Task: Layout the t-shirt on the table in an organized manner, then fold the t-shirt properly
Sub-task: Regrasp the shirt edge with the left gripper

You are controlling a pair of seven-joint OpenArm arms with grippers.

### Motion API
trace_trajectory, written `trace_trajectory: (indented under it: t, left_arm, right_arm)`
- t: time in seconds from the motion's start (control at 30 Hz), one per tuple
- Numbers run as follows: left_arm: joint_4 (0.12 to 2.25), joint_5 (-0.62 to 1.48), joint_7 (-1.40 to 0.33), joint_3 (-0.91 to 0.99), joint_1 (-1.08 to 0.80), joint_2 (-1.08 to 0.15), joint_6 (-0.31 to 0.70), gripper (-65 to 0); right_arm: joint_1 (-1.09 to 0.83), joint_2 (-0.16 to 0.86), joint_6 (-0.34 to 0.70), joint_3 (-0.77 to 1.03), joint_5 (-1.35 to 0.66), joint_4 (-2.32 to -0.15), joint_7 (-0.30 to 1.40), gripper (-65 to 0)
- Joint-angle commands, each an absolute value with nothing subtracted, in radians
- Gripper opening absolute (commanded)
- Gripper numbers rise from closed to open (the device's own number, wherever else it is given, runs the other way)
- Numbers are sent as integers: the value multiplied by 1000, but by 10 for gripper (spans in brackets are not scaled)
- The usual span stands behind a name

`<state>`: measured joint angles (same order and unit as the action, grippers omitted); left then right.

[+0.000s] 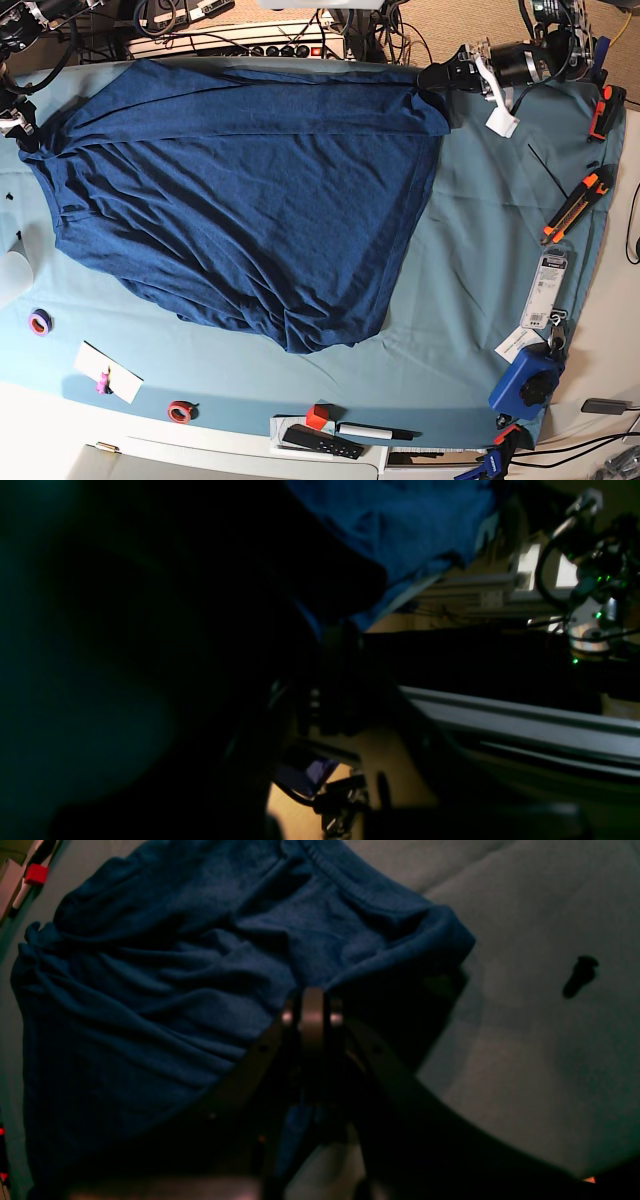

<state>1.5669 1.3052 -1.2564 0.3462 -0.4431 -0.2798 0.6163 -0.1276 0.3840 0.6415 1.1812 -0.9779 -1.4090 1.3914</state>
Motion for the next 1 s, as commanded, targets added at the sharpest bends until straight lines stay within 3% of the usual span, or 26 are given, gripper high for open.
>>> trace_trajectory:
  t: [0.0, 0.33, 0.7, 0.97]
  left_arm:
    - [1576, 1308, -1254, 364, -445, -291, 629, -650]
    - [1576, 1484, -1344, 415, -447, -294, 698, -650]
    - [1577, 1484, -1396, 415, -450, -297, 698, -650]
    - [1686, 1484, -1396, 416, -455, -297, 698, -650]
  right_arm:
    - [-125, 413, 647, 1184, -1002, -1427, 1380, -650]
    - [-125, 413, 648, 1184, -1007, -1427, 1395, -650]
    - [-139, 417, 648, 1198, -1083, -1427, 1396, -650]
    - [-199, 480, 647, 1206, -1098, -1427, 1396, -650]
